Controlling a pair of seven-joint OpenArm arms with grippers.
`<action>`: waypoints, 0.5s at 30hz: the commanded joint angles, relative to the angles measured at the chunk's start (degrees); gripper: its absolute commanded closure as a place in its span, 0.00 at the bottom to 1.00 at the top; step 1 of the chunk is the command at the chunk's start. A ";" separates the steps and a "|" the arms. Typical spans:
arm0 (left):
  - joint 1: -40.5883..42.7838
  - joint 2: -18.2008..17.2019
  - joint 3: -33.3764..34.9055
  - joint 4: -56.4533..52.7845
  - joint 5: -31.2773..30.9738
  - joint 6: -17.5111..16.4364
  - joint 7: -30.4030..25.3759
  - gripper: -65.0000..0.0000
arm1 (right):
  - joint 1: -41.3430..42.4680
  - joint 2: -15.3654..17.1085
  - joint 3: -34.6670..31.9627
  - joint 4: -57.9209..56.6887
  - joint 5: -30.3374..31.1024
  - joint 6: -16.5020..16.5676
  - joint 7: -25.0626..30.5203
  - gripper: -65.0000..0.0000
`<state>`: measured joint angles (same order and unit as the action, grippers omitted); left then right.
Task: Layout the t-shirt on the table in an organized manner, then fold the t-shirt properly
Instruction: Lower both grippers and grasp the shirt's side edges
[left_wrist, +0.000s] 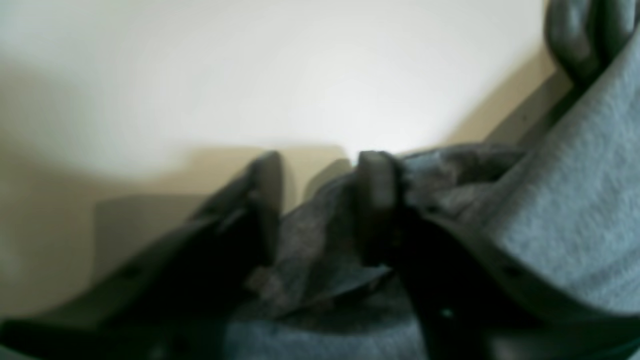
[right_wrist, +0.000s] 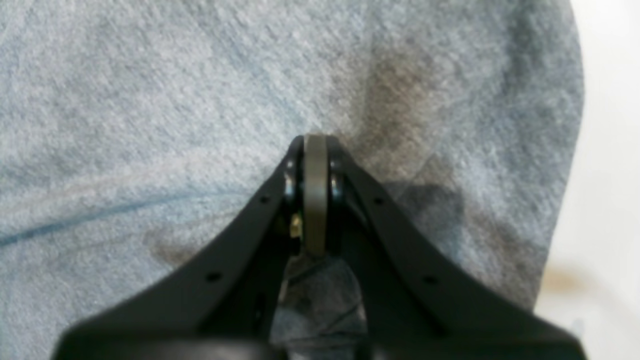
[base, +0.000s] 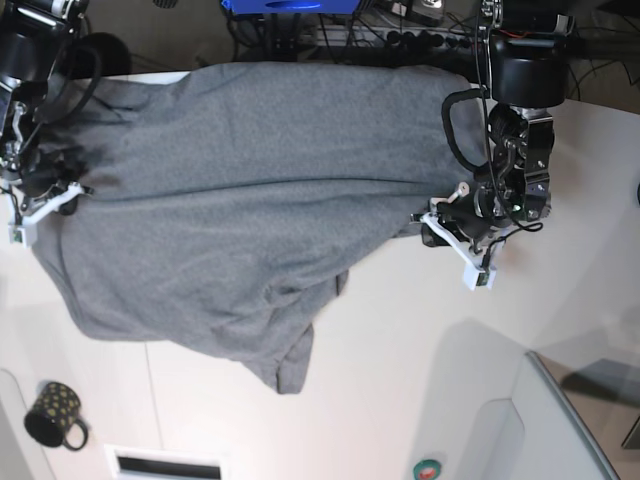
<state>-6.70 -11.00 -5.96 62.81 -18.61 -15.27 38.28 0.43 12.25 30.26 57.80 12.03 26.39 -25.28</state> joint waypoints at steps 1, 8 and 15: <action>-1.34 -0.47 -0.07 -0.52 0.11 -0.16 0.79 0.82 | 0.23 0.54 -0.06 0.44 -0.91 -0.15 -1.49 0.99; -4.86 -2.23 -0.59 -3.33 0.02 -0.07 0.62 1.00 | 0.32 0.54 -0.06 0.44 -0.91 -0.15 -1.49 0.99; -8.99 -3.63 -8.68 -3.25 0.11 0.01 -2.55 1.00 | 0.41 -1.39 -0.15 0.62 -0.91 -0.06 -1.49 0.99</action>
<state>-14.83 -13.82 -14.50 58.63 -18.15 -15.05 36.05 0.62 10.74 30.26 58.17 11.79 26.35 -24.88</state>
